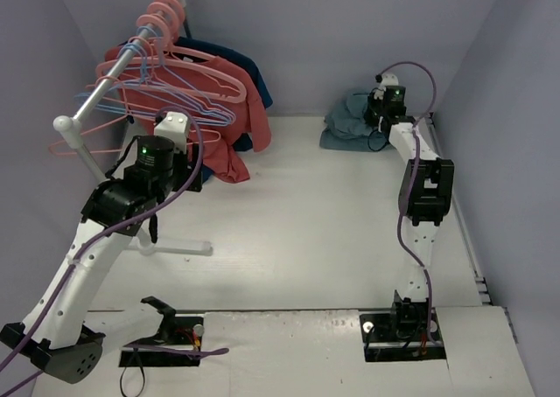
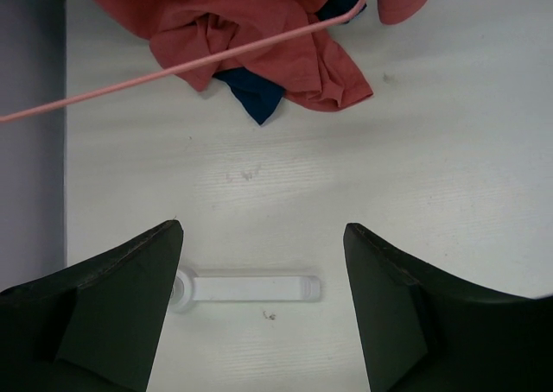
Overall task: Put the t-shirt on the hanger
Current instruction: Pick up the T-shirt at the corner of the board, then place the T-shirt at the center of the board.
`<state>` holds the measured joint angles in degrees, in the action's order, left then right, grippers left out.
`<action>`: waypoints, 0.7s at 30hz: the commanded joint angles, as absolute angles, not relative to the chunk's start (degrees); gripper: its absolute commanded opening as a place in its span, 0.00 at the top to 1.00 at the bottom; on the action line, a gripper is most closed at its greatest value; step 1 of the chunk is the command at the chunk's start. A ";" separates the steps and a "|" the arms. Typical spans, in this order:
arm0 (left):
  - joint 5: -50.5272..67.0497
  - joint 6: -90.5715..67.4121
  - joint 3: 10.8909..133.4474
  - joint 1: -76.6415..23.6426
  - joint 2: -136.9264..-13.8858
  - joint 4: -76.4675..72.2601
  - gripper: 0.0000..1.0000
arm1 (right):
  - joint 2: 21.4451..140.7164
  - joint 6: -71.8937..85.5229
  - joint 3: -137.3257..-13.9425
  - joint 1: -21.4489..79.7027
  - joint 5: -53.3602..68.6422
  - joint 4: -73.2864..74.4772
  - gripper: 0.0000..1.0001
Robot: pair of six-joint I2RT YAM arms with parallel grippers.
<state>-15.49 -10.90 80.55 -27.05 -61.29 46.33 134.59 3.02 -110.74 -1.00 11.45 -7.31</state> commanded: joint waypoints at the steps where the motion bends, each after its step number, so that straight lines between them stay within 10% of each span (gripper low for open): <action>1: -16.07 -10.35 86.72 -27.25 -61.37 43.77 0.29 | 116.13 -7.60 -117.28 4.34 13.43 -11.65 1.00; 14: -9.56 -11.20 91.41 -27.33 -60.68 43.43 0.29 | 79.13 -7.95 -86.18 21.46 13.76 -11.09 0.98; 21: -0.73 -14.09 86.05 -27.42 -58.37 42.22 0.29 | 64.60 7.28 -56.15 26.63 10.16 -9.26 0.51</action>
